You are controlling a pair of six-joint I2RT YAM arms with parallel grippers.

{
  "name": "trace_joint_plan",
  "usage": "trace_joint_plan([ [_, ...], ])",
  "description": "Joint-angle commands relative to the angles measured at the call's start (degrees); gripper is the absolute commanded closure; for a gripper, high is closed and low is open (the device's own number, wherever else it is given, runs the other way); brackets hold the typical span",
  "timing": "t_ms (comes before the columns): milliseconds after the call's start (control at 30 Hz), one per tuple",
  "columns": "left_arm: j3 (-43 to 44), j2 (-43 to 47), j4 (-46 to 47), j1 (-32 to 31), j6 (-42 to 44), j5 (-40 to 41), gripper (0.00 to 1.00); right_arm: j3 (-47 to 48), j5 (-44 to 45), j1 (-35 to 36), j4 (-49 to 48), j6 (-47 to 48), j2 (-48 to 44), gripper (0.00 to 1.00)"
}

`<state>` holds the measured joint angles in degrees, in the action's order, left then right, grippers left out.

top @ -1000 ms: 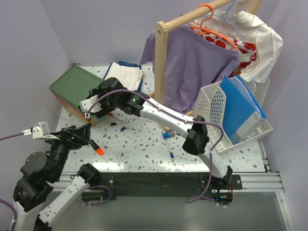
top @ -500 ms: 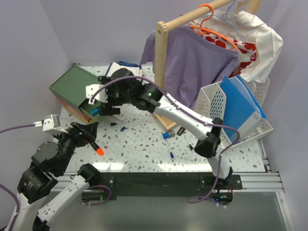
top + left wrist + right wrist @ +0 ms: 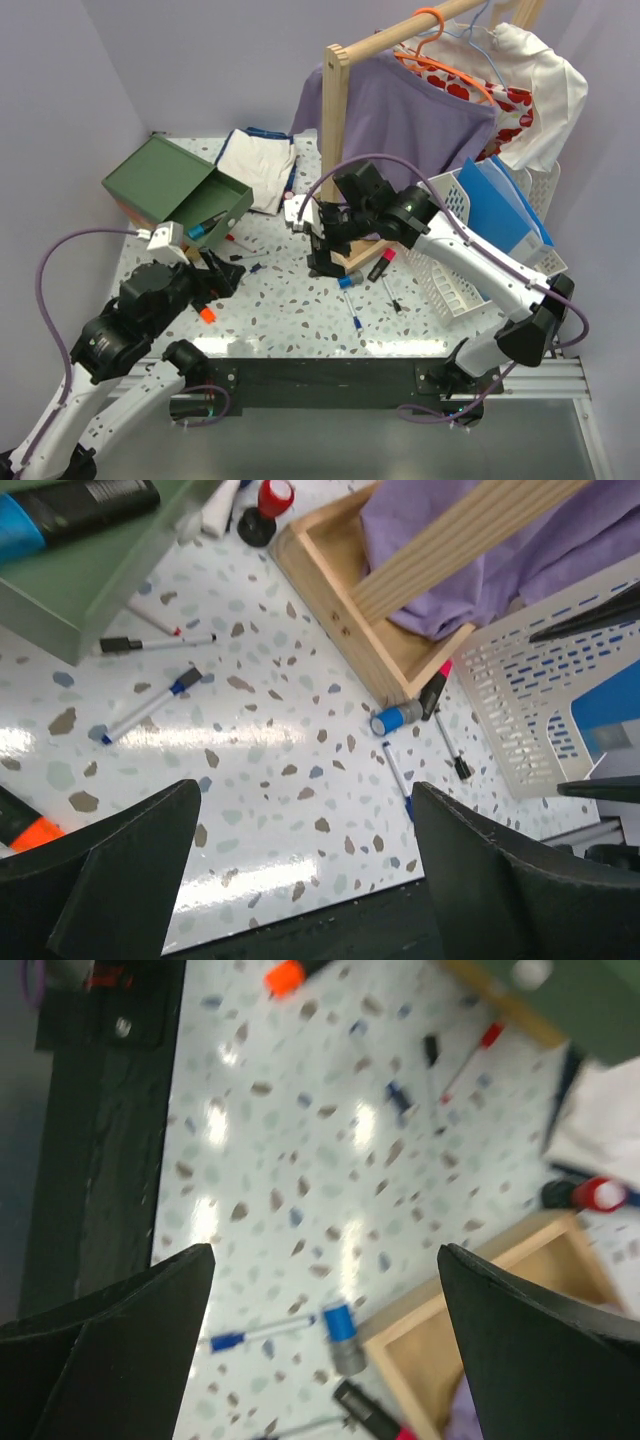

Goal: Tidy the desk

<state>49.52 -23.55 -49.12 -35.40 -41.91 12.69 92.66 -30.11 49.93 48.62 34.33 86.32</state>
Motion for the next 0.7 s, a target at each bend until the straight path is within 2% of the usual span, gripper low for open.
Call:
trace_joint_plan([
  [0,-2.8,-4.0,-3.3,-0.1,-5.1,-5.9,0.1,-11.4,-6.9,-1.8,1.8,4.0,-6.5,0.01],
  [267,-7.0,-10.5,-8.5,-0.1,-11.3,-4.3,0.14,-25.2,-8.3,-6.2,-4.5,3.7,-12.9,0.01],
  [433,-8.3,-13.4,-10.9,-0.3,-18.5,1.2,0.13,-27.3,-8.7,-7.8,-5.6,4.7,-14.0,0.01],
  [667,-11.9,-22.5,-10.1,-0.3,-30.5,8.7,0.11,-28.7,-8.7,-8.3,-6.1,5.2,-15.0,0.01],
])
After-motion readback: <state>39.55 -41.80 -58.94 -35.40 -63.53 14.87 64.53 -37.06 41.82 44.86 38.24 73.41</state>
